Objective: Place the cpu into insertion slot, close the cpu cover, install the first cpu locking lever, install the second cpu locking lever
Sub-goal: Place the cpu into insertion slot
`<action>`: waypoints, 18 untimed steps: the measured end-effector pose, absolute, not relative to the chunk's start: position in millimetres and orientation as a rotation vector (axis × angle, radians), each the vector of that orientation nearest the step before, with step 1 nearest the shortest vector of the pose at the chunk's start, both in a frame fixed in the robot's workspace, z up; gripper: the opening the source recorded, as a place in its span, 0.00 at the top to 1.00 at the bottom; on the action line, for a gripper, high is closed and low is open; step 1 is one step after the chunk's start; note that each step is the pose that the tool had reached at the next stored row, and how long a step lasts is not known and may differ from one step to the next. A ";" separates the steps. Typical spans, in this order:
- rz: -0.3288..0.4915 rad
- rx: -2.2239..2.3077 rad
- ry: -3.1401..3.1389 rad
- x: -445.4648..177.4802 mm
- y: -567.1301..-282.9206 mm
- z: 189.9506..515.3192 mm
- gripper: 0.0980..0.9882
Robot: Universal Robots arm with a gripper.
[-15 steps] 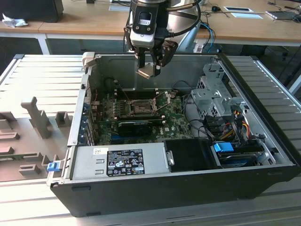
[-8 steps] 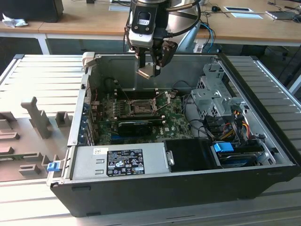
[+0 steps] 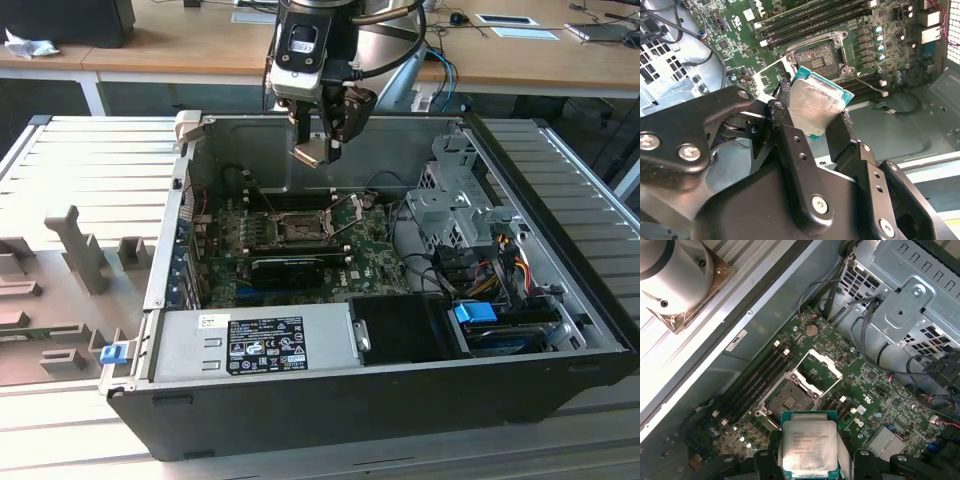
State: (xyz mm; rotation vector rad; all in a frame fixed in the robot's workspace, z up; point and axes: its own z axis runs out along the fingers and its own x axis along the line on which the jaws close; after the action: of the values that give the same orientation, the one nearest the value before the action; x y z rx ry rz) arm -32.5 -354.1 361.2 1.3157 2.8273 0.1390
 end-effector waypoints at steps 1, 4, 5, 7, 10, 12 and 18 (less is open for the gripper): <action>0.139 1.322 2.824 -32.5 -354.1 361.2 0.52; 0.139 1.353 2.808 -32.5 -354.1 361.1 0.52; 0.138 1.359 2.805 -32.5 -354.1 361.1 0.52; 0.138 1.388 2.790 -32.5 -354.1 360.9 0.52; 0.138 1.407 2.780 -32.5 -354.1 360.7 0.52; 0.137 1.426 2.769 -32.5 -354.1 360.7 0.52; 0.137 1.480 2.739 -32.5 -354.1 360.5 0.52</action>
State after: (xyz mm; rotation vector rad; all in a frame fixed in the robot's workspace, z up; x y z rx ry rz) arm -32.5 -354.1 360.5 1.4804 2.7387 0.1367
